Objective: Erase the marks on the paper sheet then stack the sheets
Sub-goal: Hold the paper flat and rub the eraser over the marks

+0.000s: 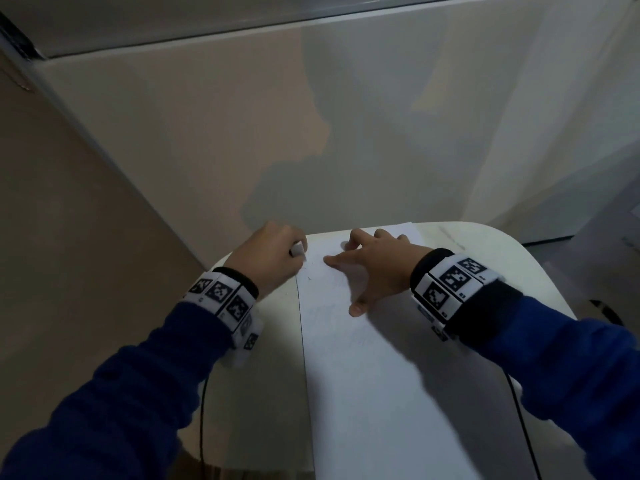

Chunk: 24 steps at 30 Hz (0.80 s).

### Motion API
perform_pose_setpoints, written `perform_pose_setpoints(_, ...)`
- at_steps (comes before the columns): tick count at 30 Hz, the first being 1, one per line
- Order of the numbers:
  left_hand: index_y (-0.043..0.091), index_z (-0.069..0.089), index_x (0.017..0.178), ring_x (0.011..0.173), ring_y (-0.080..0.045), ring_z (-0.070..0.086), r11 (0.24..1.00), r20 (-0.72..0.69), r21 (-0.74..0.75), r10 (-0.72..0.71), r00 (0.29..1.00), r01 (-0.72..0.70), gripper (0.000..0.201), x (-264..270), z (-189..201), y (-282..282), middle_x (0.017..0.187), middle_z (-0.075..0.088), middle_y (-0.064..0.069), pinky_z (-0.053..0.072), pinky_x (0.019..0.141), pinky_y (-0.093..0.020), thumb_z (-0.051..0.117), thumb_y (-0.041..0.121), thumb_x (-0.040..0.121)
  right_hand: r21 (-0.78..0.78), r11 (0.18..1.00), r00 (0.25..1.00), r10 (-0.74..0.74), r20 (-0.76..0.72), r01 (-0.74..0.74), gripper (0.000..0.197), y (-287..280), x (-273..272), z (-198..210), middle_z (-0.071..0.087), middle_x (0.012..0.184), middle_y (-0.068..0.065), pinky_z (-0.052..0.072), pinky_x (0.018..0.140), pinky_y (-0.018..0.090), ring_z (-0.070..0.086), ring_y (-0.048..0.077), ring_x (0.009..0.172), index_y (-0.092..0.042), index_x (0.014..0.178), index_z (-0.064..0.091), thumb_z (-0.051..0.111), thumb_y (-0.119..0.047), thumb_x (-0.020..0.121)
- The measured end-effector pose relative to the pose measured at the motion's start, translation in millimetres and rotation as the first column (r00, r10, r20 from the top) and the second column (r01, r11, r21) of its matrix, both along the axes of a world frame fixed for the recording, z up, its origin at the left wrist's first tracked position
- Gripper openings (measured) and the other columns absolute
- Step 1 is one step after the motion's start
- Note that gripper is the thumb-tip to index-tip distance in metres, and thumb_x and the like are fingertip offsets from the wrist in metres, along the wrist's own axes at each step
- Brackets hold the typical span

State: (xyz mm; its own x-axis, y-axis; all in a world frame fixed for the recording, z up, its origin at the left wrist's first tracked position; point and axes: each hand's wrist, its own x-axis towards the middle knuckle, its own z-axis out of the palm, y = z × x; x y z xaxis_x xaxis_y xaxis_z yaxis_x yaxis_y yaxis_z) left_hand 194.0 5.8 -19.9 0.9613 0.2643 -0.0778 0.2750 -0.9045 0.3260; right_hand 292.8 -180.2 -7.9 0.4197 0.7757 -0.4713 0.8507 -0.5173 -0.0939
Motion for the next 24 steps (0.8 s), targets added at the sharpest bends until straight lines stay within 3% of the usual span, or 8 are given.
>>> perform_pose_setpoints(4, 0.016, 0.069, 0.078, 0.069, -0.022, 0.062, 0.995, -0.062, -0.003, -0.096, 0.993, 0.096, 0.013, -4.1, -0.6, -10.2, 0.072, 0.067, -0.001, 0.049, 0.06, -0.031, 0.058, 0.01, 0.078, -0.001, 1.0, 1.0, -0.002, 0.003, 0.002, 0.089, -1.6, -1.9, -1.1, 0.03, 0.143, -0.005, 0.04, 0.097, 0.05, 0.036, 0.032, 0.126, -0.054, 0.141, 0.03, 0.076, -0.064, 0.066)
perform_pose_setpoints(8, 0.02, 0.07, 0.079, 0.074, -0.02, 0.064, 1.0, 0.001, 0.019, -0.005, 1.0, 0.005, 0.015, 1.6, -0.8, 3.9, 0.077, 0.069, 0.001, 0.054, 0.066, -0.033, 0.056, 0.014, 0.082, 0.004, 1.0, 1.0, -0.013, 0.004, 0.013, 0.094, 0.2, -2.2, -1.2, 0.032, 0.14, -0.004, 0.04, 0.095, 0.049, 0.038, 0.033, 0.124, -0.055, 0.142, 0.027, 0.077, -0.064, 0.063)
perform_pose_setpoints(14, 0.02, 0.07, 0.082, 0.071, -0.018, 0.063, 0.998, 0.013, -0.017, -0.068, 0.998, 0.068, 0.011, -4.3, -2.6, -12.1, 0.077, 0.068, 0.001, 0.052, 0.064, -0.031, 0.06, 0.016, 0.085, -0.038, 0.999, 1.0, 0.01, 0.007, -0.01, 0.099, 4.4, 0.2, 1.9, 0.028, 0.144, -0.002, 0.038, 0.1, 0.053, 0.034, 0.034, 0.128, -0.058, 0.144, 0.023, 0.078, -0.067, 0.062)
perform_pose_setpoints(19, 0.016, 0.07, 0.082, 0.069, -0.017, 0.062, 0.999, 0.058, -0.019, -0.04, 0.998, 0.041, 0.012, -1.8, -6.6, -8.2, 0.074, 0.067, 0.001, 0.052, 0.061, -0.033, 0.059, 0.013, 0.085, -0.027, 0.999, 1.0, 0.02, 0.003, -0.02, 0.103, 6.8, 1.7, 2.0, 0.029, 0.142, -0.003, 0.039, 0.101, 0.051, 0.033, 0.032, 0.129, -0.058, 0.145, 0.022, 0.079, -0.069, 0.06)
perform_pose_setpoints(24, 0.017, 0.072, 0.092, 0.074, -0.019, 0.062, 0.998, -0.001, 0.007, -0.061, 0.998, 0.061, 0.015, -6.4, -3.9, -16.5, 0.08, 0.066, 0.0, 0.052, 0.067, -0.032, 0.059, 0.014, 0.086, 0.039, 0.996, 0.996, 0.086, -0.012, -0.086, 0.1, 6.8, 2.5, 1.8, 0.026, 0.147, -0.006, 0.04, 0.106, 0.047, 0.03, 0.023, 0.134, -0.047, 0.146, 0.035, 0.082, -0.063, 0.06)
